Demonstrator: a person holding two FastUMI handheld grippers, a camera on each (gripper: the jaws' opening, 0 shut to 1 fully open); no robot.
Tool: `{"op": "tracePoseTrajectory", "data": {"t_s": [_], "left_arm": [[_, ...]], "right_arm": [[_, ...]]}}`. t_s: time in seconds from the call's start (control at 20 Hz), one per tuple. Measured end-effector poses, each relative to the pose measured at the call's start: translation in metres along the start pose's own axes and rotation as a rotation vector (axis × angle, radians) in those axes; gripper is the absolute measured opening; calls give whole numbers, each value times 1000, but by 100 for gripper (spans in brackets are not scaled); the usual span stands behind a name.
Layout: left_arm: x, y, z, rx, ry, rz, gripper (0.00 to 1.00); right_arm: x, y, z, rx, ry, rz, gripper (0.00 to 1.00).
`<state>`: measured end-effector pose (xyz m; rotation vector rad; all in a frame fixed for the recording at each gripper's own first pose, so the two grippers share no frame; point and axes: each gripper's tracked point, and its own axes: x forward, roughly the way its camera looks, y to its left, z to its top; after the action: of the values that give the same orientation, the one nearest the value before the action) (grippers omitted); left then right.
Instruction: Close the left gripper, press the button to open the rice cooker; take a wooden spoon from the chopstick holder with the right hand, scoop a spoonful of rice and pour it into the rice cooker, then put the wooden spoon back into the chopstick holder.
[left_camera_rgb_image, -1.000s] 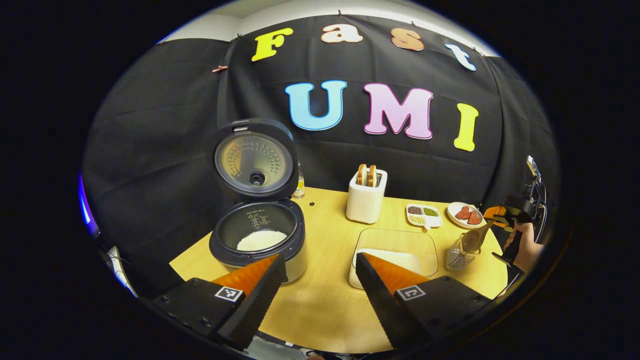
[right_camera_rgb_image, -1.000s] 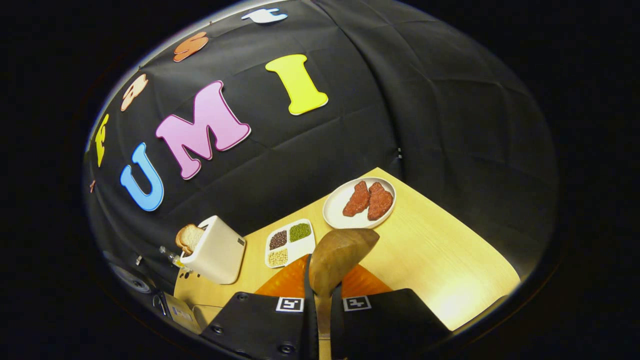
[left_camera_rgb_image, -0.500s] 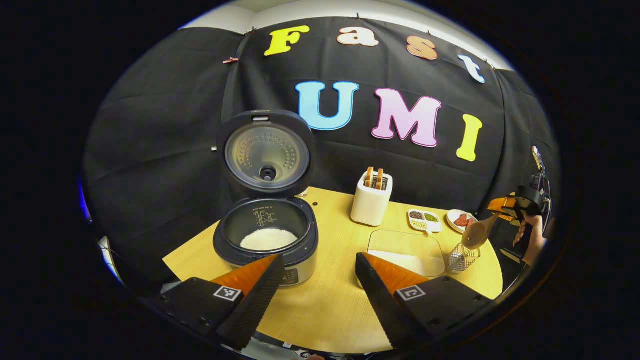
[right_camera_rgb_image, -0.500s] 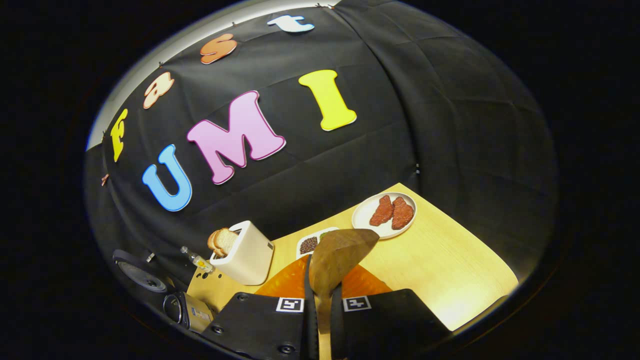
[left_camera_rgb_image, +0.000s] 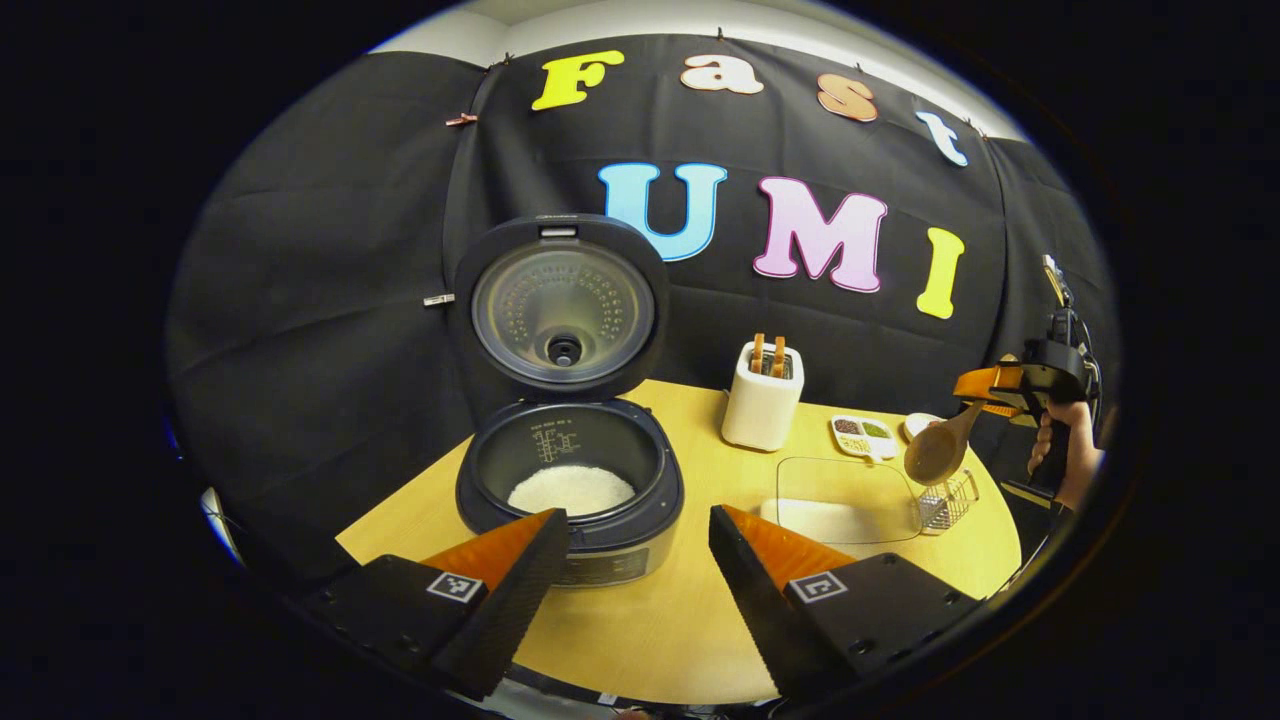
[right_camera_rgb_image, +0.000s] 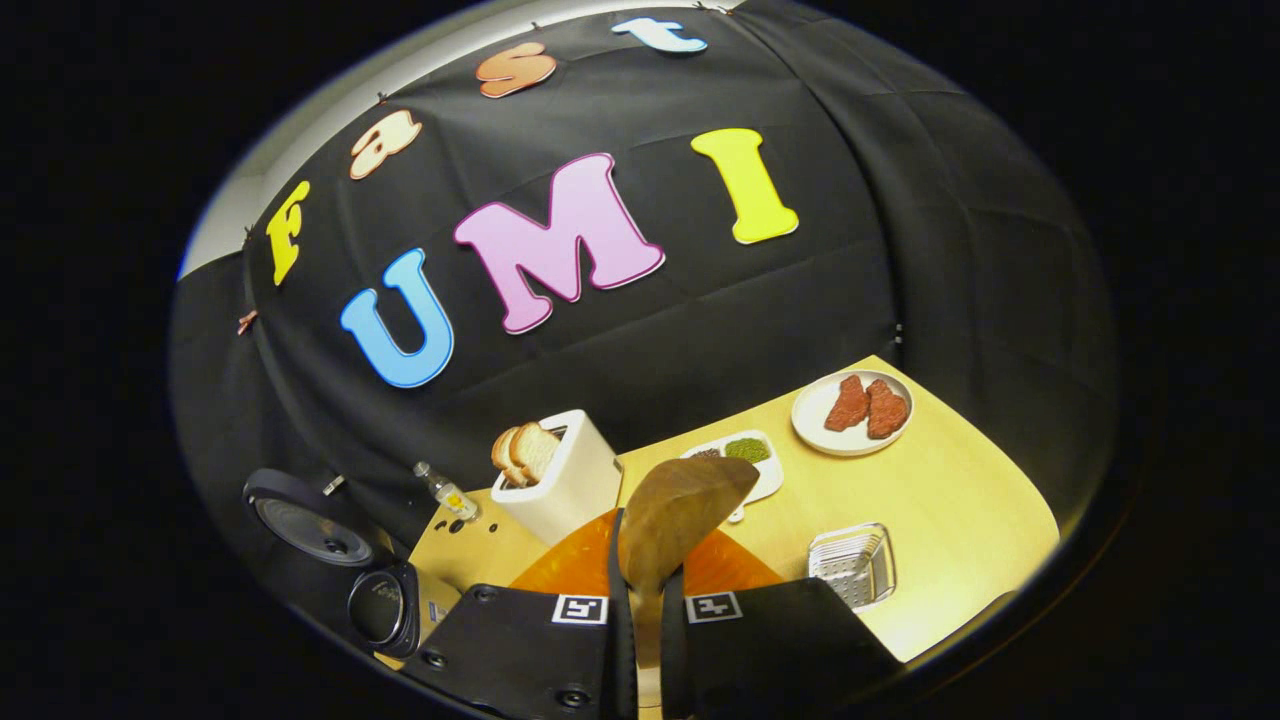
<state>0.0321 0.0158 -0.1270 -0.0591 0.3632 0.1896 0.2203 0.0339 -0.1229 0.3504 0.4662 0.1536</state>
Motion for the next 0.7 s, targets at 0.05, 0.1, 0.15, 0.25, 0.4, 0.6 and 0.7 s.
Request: {"op": "tracePoseTrajectory", "data": {"t_s": [0.05, 0.1, 0.15, 0.25, 0.4, 0.6, 0.7], "left_arm": [[1, 4, -3, -6, 7, -1, 95], [2, 6, -8, -13, 16, -1, 95], [3, 10, -13, -18, 26, -1, 95], [7, 15, -23, -23, 47, -3, 95], [13, 23, -37, -23, 72, -7, 95], [24, 36, -47, -25, 92, -7, 95], [28, 42, -51, -31, 97, -5, 95]], "right_arm": [[3, 7, -7, -10, 10, 8, 13], [5, 13, -14, -24, 21, 14, 13], [9, 17, -24, -41, 34, 16, 13], [18, 21, -45, -84, 57, 11, 14], [29, 21, -78, -139, 96, -10, 14], [42, 23, -109, -209, 118, -22, 14], [46, 21, -126, -232, 132, -35, 14]]}}
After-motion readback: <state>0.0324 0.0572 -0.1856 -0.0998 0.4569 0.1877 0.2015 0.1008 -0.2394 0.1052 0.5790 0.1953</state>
